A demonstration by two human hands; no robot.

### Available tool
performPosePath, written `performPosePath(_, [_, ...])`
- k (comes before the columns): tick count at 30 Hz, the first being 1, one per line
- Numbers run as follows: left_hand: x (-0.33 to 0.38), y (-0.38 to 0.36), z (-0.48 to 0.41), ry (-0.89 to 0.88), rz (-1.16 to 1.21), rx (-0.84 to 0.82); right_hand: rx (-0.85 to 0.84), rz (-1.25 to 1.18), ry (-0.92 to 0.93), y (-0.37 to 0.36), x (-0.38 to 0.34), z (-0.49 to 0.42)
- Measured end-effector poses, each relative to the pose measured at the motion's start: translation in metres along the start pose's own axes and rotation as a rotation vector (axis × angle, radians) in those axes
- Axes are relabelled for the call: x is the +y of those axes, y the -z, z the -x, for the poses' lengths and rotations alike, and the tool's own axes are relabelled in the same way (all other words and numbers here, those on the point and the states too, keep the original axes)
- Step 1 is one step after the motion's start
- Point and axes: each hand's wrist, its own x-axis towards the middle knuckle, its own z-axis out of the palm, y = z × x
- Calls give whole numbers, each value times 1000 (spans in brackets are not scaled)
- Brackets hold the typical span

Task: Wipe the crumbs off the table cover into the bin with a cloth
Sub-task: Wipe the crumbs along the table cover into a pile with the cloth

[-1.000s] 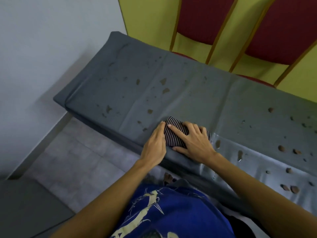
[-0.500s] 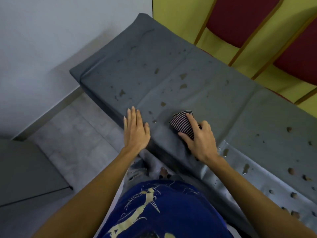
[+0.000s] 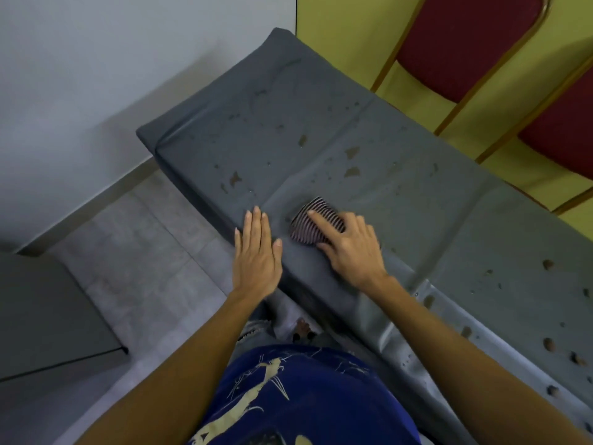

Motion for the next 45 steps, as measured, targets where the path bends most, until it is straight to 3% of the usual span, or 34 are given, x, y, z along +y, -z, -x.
performPosePath(4, [-2,4,0,-34,40,9,73,-147,-378,2,29,-27])
performPosePath(6, [-5,8,-4,-14,60,26,149,-212,-449,1,12,-31])
performPosePath(8, [-8,11,-11,66,83,69,217,-203,-338,-3,-23,-29])
performPosePath(12, [-18,11,-18,102,41,49,129,-50,-29,-21,-74,-25])
performPosePath(16, [-22,10,-15,86,16,53,77,1,69,-17,-39,-36])
performPosePath(18, [-21,11,-15,81,11,42,72,12,9,-8,-4,-45])
performPosePath(23, [-20,16,-15,90,31,24,80,-114,-425,11,41,-74])
performPosePath(25, [-22,21,-21,155,75,55,168,-145,-386,16,17,-73])
performPosePath(27, [-27,27,-31,216,81,83,230,-168,-222,12,-25,-66])
performPosePath(31, [-42,29,-43,194,51,9,67,-82,35,-15,-97,-58])
performPosePath(37, [-50,31,-39,147,25,3,-34,15,137,-18,-65,-68])
performPosePath(39, [-51,31,-39,141,25,7,-13,41,67,-13,-47,-80])
performPosePath(43, [-57,38,-40,155,51,22,29,-126,-298,-6,-23,-107])
performPosePath(45, [-65,45,-47,221,105,39,94,-201,-319,-4,-37,-113])
